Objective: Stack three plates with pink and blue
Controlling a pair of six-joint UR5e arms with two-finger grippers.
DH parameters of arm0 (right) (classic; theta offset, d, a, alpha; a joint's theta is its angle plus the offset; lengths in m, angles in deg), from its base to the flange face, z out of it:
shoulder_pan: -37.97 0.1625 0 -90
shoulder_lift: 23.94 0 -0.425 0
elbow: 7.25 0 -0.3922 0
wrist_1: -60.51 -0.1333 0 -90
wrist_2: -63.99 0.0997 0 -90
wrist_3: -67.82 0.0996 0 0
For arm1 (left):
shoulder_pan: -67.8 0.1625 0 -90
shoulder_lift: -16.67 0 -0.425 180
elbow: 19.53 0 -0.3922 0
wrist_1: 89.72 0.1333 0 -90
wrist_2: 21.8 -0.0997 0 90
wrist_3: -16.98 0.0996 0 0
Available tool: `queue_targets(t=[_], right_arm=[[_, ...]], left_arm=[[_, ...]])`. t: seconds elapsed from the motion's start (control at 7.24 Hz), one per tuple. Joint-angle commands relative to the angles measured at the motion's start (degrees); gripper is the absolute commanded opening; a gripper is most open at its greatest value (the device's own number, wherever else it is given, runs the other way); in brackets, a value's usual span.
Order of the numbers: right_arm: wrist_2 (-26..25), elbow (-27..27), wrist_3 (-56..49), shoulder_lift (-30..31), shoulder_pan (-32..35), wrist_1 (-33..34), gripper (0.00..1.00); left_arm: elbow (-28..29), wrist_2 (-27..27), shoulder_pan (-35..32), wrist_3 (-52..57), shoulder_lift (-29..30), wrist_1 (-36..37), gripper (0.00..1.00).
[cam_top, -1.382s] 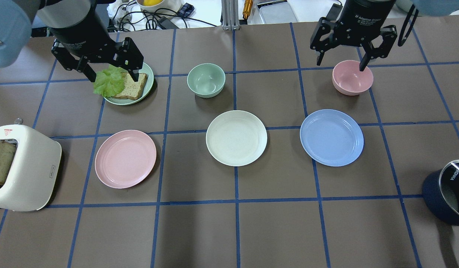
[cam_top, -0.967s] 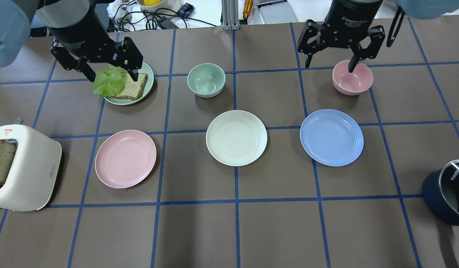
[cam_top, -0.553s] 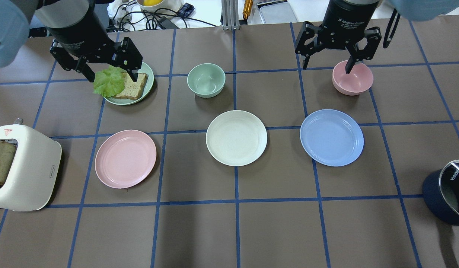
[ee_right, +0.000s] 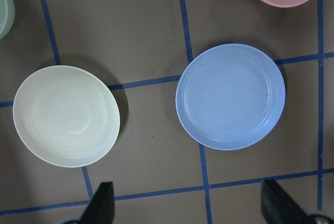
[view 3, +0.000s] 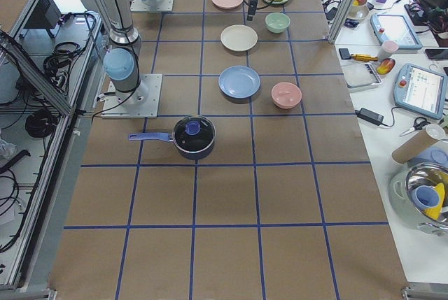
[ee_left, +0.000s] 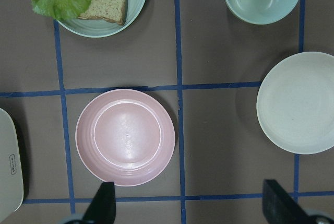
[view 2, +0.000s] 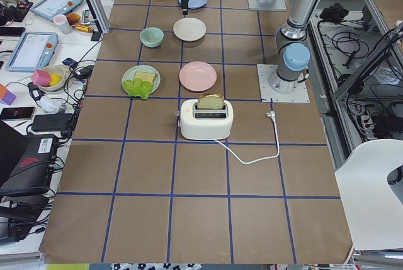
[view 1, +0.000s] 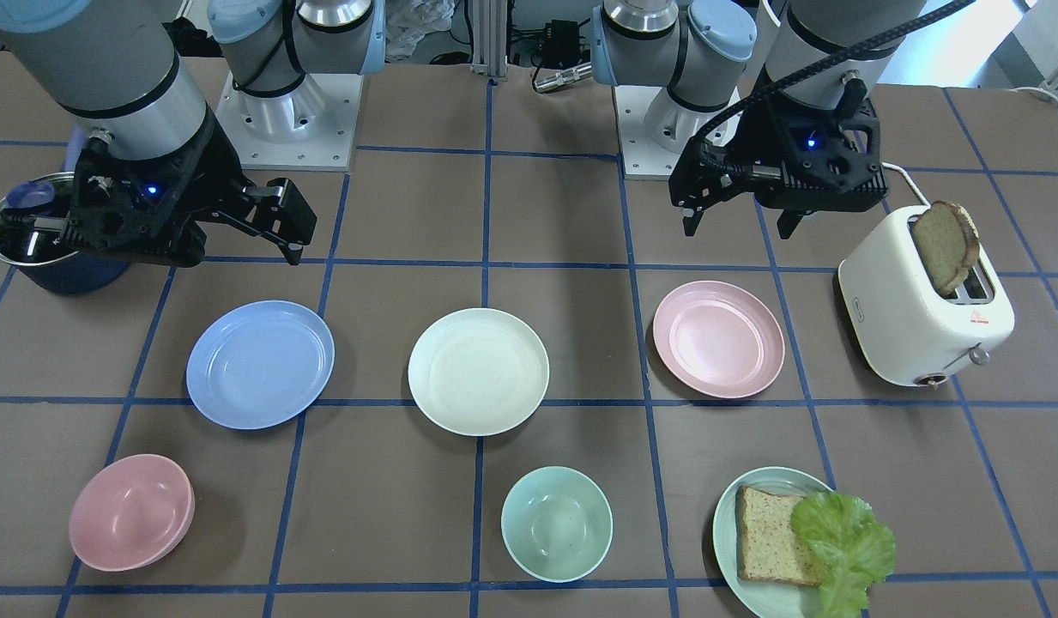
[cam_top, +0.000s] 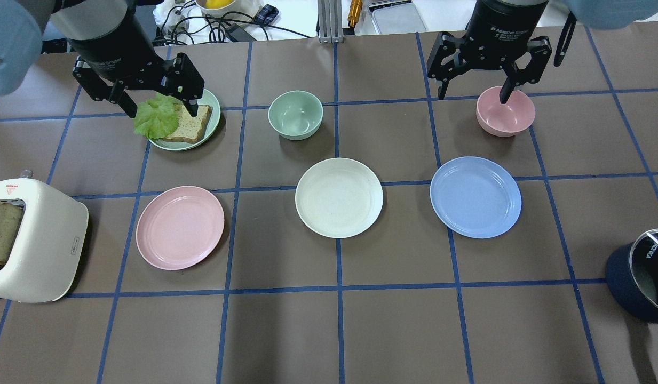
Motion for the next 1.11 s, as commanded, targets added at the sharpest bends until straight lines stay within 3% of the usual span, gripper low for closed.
queue_targets(t=[0.0, 0.28, 0.55, 0.97], right_arm=[[0.01, 0.3, -1.44, 0.17, -0.18, 0.11, 1.0], [-0.16, 0.22, -1.62, 0.52, -0.18, 0.72, 1.0], [-0.25, 0.22, -1.71, 0.52, -0.53, 0.73, 1.0], [-0.25, 0.13, -1.88, 0.52, -0.97, 2.04, 1.0]], left_arm=[[-0.01, 1.56, 0.56, 0.27, 0.2, 0.24, 1.0], [-2.19, 1.92, 1.35, 0.53, 0.46, 0.67, 1.0], [-11.12, 1.75, 1.53, 0.36, 1.26, 4.43, 1.0], [-31.15, 1.23, 1.7, 0.53, 2.92, 31.25, 1.0]])
